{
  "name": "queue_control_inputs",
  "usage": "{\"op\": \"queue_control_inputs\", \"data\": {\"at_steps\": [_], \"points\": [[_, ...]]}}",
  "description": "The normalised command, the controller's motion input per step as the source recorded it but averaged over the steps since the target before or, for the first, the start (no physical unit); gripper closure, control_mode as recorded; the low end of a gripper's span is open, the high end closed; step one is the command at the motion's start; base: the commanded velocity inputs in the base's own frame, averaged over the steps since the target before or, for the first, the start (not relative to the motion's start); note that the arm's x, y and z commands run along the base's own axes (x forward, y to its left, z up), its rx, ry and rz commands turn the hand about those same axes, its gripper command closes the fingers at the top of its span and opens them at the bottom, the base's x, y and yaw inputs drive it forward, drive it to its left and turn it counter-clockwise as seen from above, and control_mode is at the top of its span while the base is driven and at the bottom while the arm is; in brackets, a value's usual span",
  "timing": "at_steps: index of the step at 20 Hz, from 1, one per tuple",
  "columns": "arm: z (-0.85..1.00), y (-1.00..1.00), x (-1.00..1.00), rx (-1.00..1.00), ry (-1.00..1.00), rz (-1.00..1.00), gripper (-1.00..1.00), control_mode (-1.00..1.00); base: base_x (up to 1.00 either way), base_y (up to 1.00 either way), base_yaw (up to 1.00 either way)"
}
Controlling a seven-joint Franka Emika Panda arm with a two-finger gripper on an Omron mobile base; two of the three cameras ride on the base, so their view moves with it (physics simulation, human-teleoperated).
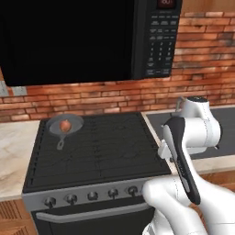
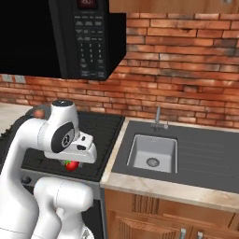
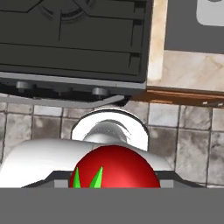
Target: Place the pan on the rear left burner on the stove. Then place the tomato and the onion in the pan and turn on the rear left burner.
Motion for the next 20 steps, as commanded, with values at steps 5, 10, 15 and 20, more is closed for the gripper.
{"op": "queue_control_inputs", "data": {"at_steps": [5,10,15,20], "points": [[0.00,0.00,0.00,0.00,0.00,0.00,1.00,1.00,0.26,0.43,0.00],[0.00,0.00,0.00,0.00,0.00,0.00,1.00,1.00,0.30,0.25,0.00],[0.00,0.21,0.30,-0.04,0.00,0.00,1.00,-1.00,0.00,0.00,0.00],[0.08,0.41,0.34,-0.03,-0.04,0.00,1.00,-1.00,0.00,0.00,0.00]]}}
